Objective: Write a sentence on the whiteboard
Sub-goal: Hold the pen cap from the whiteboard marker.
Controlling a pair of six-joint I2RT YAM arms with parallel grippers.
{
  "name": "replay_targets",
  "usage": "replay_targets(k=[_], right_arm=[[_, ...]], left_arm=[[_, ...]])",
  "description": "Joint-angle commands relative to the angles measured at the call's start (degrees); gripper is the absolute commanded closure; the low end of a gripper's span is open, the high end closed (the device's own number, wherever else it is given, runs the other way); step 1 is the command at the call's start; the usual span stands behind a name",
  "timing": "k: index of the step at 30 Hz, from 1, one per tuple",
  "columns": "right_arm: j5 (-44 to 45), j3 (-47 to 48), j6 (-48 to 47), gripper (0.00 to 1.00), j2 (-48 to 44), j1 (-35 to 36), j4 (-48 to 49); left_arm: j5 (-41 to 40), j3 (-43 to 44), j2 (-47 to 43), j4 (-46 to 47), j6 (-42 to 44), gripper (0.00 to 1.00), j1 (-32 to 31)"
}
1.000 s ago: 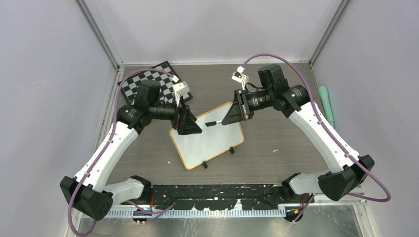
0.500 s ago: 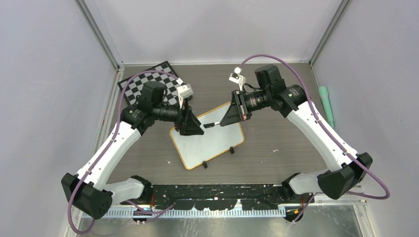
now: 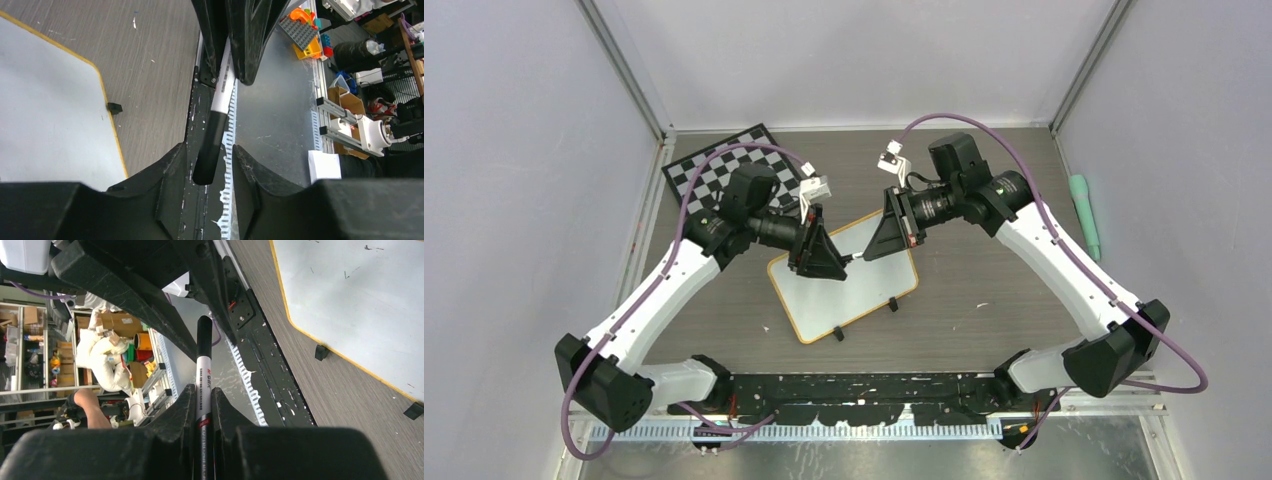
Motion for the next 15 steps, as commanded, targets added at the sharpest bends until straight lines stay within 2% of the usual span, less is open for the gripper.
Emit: replay_targets(k=[1,8,12,15], right_arm=[[-2.3,0.7,0.6,1.0,0.1,0.5,0.9],[-3.3,0.8,1.5,0.99,0.6,0.7,1.6],[-3.1,1.2,2.0,0.81,1.1,0.6,1.9],[-3.1,1.5,2.2,0.78,1.4,0.6,2.0]], left_arm=[[2.8,4.2,0.7,2.4,-0.3,0.65,-0.9],[4.9,3.6,1.1,4.0,-1.8,0.99,-1.4],[4.7,2.8,1.1,6.5,-4.7,1.0,-1.4],[4.4,2.5,1.5,8.3,-6.8,1.0,-1.4]])
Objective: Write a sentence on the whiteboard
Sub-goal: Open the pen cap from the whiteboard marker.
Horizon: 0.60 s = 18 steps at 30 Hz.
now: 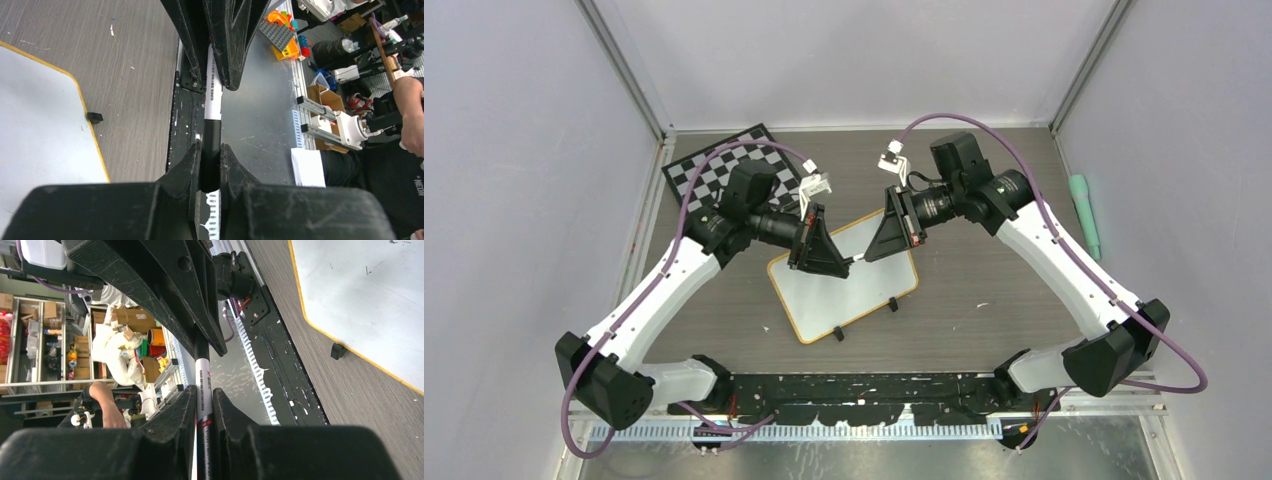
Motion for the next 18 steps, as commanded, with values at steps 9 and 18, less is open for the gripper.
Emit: replay_targets(k=[9,18], right_arm=[[3.5,2.3,0.0,1.0,0.9,0.0,1.2],[1.2,8.3,-6.5,1.0,1.4,-6.9,-8.1]], left_arm=[[-0.2,-0.6,0.4,9.1,-7.0,1.0,-0.1],[-2.3,-2.0,-3.7,-0.3,1.8,1.0,4.8]])
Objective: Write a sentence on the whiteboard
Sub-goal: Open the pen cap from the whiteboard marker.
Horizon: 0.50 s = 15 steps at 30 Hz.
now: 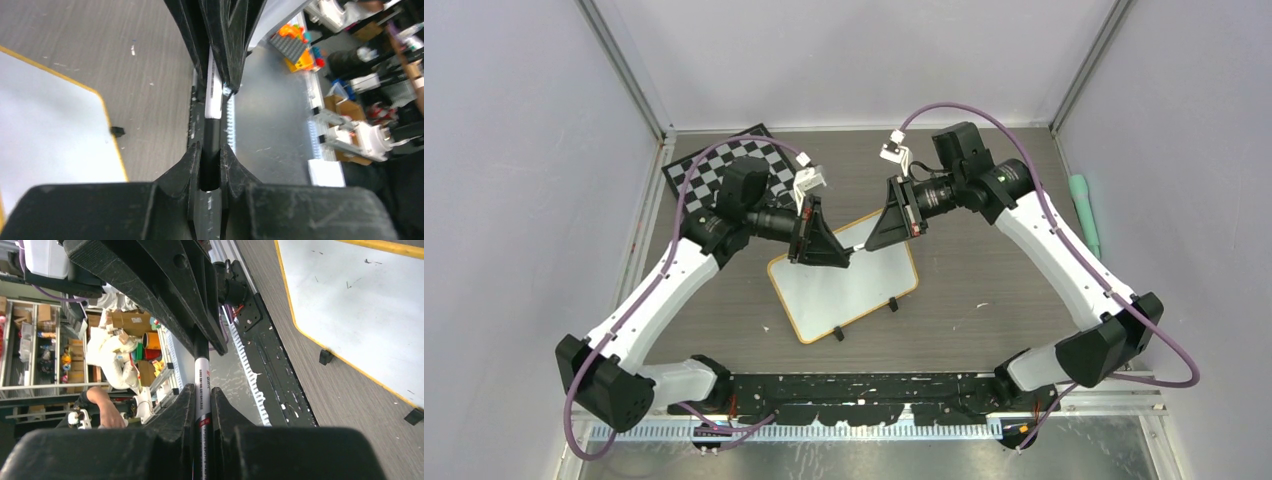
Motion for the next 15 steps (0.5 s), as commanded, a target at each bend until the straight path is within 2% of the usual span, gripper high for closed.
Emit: replay_targets(k=[1,7,10,13,15], right_arm=[[1.0,5.5,-4.9,1.0,-0.7,-4.7,-6.5],[2.7,10.1,-13.4,1.0,-1.0,-9.3,-15.7],[3.3,8.5,-13.4,1.0,-2.7,-9.3,-14.8],[5.3,6.1,-13.8,1.0,-3.7,-8.6,-14.0],[7.9,4.4,-14.5,1.0,-4.5,-6.9,-13.7]], left_arm=[[-2.5,-0.2,-3.6,-8.2,5.9,1.0,3.2],[1.9,1.9,-4.6,-15.5,11.2,1.0,14.2],[3.5,2.2,-5.9,-15.1,10.8,1.0,22.1],[-5.3,4.9,-6.3,-21.3,17.8,1.0,26.7],[-15.6,6.9,-5.0,-26.9,24.1,1.0,28.1]])
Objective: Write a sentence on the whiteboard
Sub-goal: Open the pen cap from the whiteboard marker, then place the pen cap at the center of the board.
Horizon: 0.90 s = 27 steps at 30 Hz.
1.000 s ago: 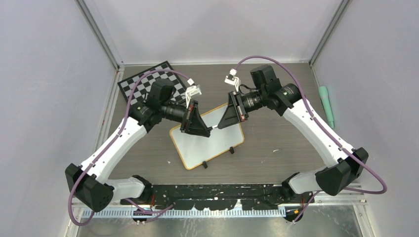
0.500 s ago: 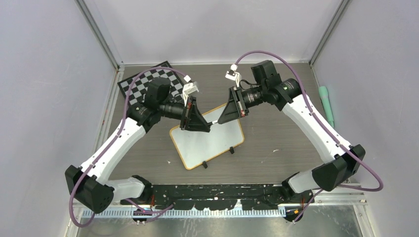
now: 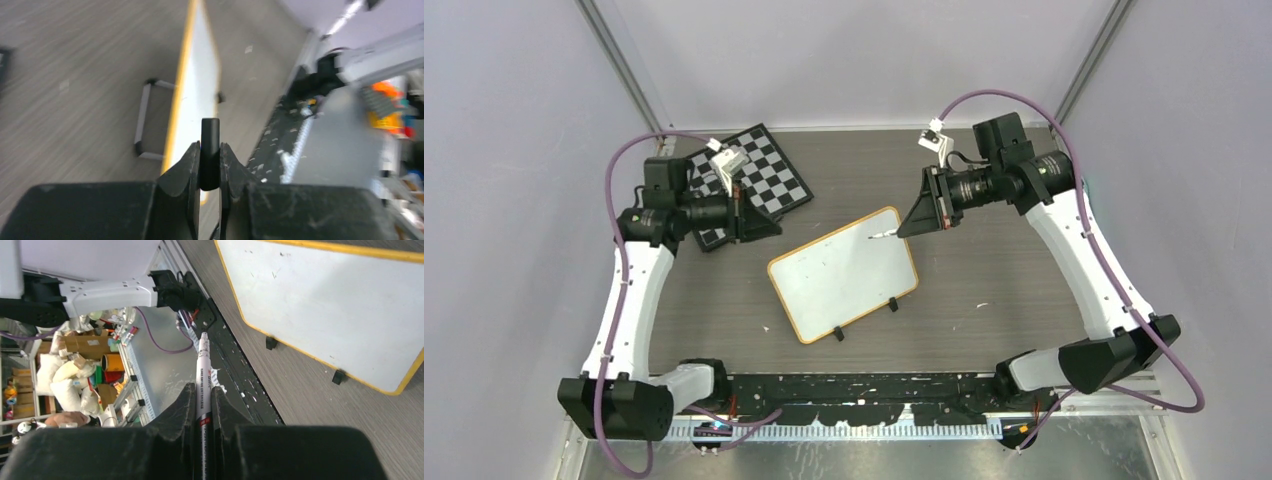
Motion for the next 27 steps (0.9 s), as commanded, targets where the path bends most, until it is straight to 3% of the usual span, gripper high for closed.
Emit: replay_targets(k=[1,3,8,14,17,23,27], right_arm=[[5.6,-3.0,-2.9,1.0,-3.6,3.4,-0.4],[9.9,-5.1,-3.6,1.0,-4.8,6.7,0.6],[27.0,-13.9,-4.5,1.0,-9.5,15.7,10.2],[41.3,-20.6,-6.0,1.0,-12.6,22.2,20.2],[41.6,-20.6,-8.6,1.0,-13.0,22.9,22.5],[40.0,-19.4,-4.3,1.0,-11.2,23.0,25.7],[37.7,-16.5,-5.7,1.0,-8.1,23.4,21.8]], left_arm=[[-17.9,5.6,0.0,-11.6,14.8,1.0,3.0],[-27.2,4.7,1.4,-14.2,18.0,1.0,4.2],[-38.2,-1.7,4.3,-12.2,21.6,1.0,7.7],[-44.3,-6.5,9.8,-8.4,22.3,1.0,7.6],[-45.4,-8.8,12.2,-6.2,22.7,1.0,7.4],[-50.2,-13.5,15.1,-1.7,22.8,1.0,4.1],[-56.1,-15.7,17.2,0.7,22.2,1.0,-1.0]])
